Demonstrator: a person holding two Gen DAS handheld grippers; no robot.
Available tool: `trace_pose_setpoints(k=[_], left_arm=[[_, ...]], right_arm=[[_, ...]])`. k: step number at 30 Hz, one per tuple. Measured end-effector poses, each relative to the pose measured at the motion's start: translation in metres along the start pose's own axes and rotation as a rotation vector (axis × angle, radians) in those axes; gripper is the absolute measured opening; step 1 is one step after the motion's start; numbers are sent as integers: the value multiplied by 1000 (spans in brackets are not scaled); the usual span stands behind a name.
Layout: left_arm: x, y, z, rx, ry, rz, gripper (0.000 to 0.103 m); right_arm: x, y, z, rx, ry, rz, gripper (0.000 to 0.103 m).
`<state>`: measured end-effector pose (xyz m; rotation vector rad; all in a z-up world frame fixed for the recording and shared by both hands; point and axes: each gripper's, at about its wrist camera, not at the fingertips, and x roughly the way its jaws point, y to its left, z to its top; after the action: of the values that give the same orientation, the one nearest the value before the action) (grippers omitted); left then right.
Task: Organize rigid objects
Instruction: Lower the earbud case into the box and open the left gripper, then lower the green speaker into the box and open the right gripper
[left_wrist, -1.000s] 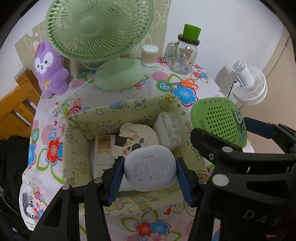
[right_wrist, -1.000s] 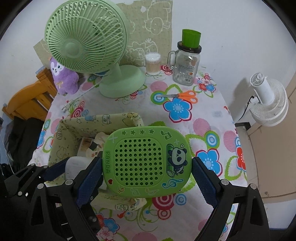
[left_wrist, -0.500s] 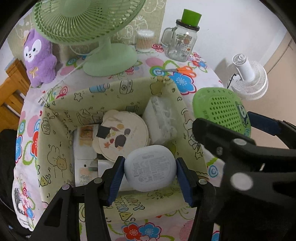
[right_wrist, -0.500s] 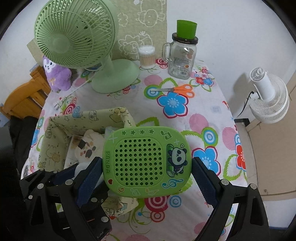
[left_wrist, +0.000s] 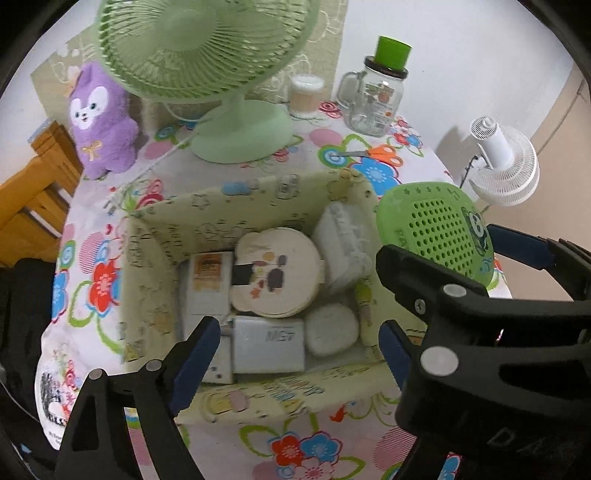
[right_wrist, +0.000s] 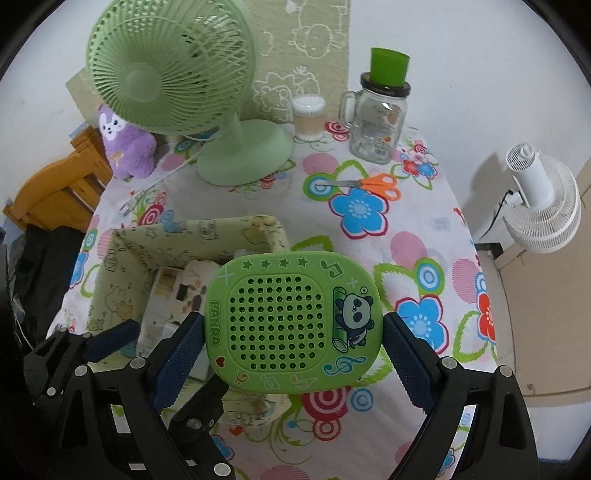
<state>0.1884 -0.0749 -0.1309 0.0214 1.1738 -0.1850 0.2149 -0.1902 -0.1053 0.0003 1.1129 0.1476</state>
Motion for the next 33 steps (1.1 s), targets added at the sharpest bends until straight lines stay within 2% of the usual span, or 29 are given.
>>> trace_pose_setpoints(k=[14, 33], left_arm=[[-27, 23, -7, 1, -18, 61, 97], [-12, 44, -15, -8, 47, 73, 98]], right_arm=[[-8, 45, 0, -56, -17, 16, 95], [26, 71, -5, -85, 58, 9, 95]])
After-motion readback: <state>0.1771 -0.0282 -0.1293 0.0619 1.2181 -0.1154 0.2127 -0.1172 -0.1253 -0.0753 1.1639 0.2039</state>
